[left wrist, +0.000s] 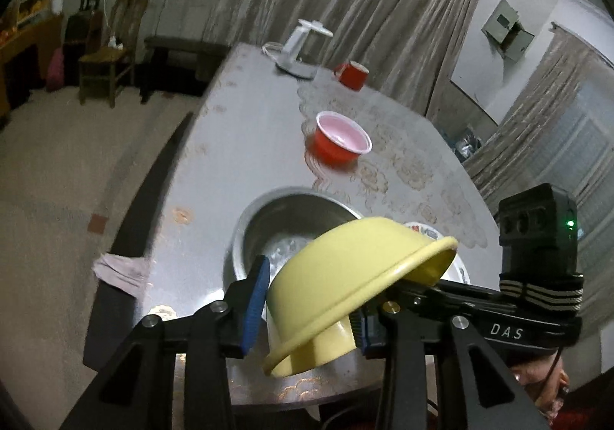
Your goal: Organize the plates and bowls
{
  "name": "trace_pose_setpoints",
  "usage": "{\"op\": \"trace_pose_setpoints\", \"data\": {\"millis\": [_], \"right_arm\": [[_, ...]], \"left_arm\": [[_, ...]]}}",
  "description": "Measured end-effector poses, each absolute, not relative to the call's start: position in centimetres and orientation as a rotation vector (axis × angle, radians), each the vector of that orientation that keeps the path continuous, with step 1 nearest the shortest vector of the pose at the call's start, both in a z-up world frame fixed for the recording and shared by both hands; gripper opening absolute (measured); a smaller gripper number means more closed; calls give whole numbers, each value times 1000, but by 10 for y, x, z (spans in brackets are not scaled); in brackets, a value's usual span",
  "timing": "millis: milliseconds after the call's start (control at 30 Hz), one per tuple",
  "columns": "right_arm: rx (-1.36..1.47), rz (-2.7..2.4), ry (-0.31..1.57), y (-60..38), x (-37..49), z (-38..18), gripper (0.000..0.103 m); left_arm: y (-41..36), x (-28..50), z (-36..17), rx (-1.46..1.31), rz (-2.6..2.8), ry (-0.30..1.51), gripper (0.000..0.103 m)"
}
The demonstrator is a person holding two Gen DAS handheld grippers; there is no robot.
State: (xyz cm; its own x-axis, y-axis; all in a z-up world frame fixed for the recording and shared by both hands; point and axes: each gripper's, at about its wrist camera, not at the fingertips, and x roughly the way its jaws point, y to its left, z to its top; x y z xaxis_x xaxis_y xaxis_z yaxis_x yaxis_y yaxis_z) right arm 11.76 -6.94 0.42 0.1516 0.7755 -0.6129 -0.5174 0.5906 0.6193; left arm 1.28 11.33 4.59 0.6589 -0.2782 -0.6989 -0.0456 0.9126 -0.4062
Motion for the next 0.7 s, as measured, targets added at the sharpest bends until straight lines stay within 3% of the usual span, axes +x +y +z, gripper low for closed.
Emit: {"op": "trace_pose_setpoints", "data": {"millis": [433, 533, 600, 700], "right_arm": [[329, 764, 1156, -96, 147, -40, 18], [314, 741, 1177, -93, 151, -45, 18], [297, 716, 1182, -92, 153, -45, 18], [276, 690, 1182, -92, 158, -45, 19]], "left_arm": [[89, 68, -10, -411, -190, 998, 38], [88, 71, -14, -369, -166, 1000, 47], [90, 72, -14, -352, -148, 990, 63], [96, 71, -12, -345, -127, 968, 69]]}}
